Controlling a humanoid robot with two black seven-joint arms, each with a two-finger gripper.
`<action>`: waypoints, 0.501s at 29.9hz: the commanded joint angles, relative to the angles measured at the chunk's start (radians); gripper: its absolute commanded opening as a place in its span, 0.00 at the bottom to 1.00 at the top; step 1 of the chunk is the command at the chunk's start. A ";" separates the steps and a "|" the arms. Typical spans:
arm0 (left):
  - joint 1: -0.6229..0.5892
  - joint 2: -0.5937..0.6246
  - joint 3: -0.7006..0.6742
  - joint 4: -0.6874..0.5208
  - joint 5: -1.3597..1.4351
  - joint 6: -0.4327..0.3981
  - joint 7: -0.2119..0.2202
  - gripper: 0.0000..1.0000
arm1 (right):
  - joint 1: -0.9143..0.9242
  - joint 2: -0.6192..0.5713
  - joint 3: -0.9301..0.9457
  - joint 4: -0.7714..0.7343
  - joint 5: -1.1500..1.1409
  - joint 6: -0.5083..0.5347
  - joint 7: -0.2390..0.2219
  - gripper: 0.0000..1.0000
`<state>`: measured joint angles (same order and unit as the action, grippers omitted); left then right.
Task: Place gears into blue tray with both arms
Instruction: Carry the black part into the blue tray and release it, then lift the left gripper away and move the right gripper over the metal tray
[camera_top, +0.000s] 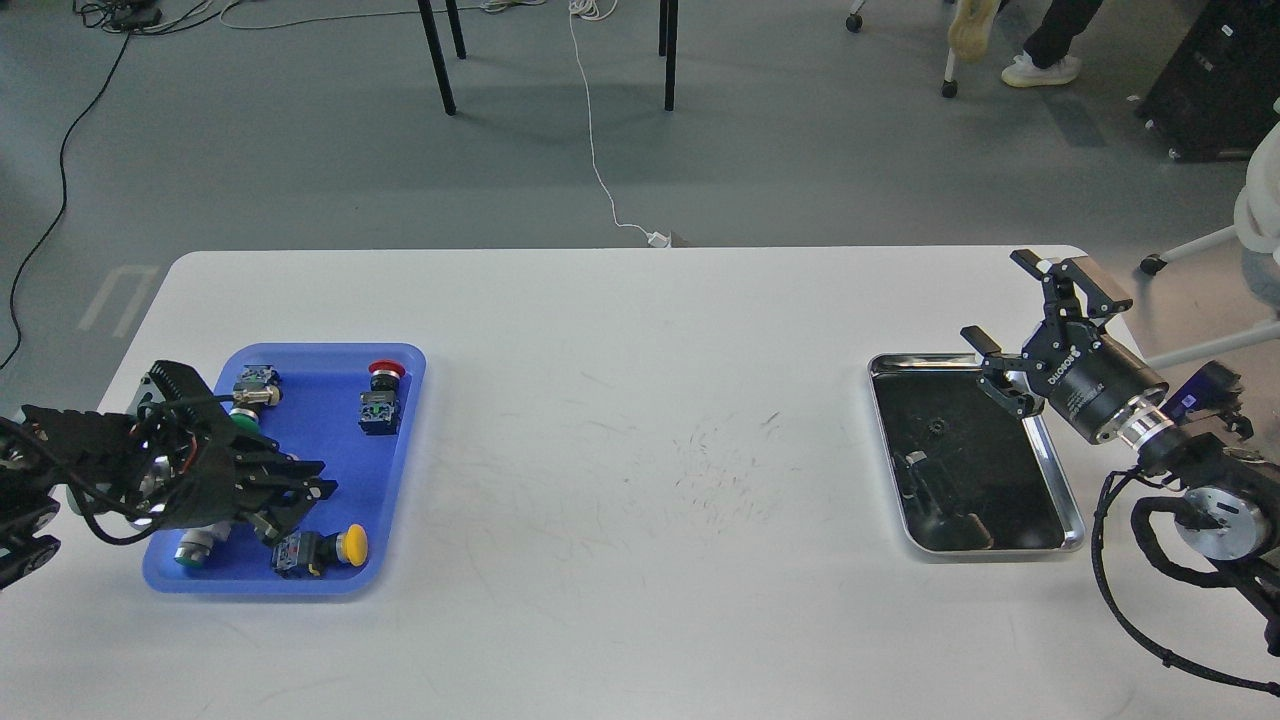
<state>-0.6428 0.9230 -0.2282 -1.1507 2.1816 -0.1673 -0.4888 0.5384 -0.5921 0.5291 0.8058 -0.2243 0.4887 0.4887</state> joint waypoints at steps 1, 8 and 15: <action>0.006 0.005 0.000 0.012 0.000 0.002 0.000 0.16 | 0.000 0.000 -0.001 0.000 0.000 0.000 0.000 1.00; 0.009 0.008 -0.003 0.014 0.000 0.037 0.000 0.90 | -0.001 -0.008 -0.001 0.000 0.000 0.000 0.000 1.00; 0.002 0.004 -0.175 -0.015 -0.118 0.040 0.000 0.98 | 0.015 -0.018 -0.003 0.001 -0.013 0.000 0.000 1.00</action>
<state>-0.6349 0.9338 -0.3202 -1.1476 2.1394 -0.1274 -0.4889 0.5385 -0.6056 0.5285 0.8063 -0.2252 0.4887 0.4887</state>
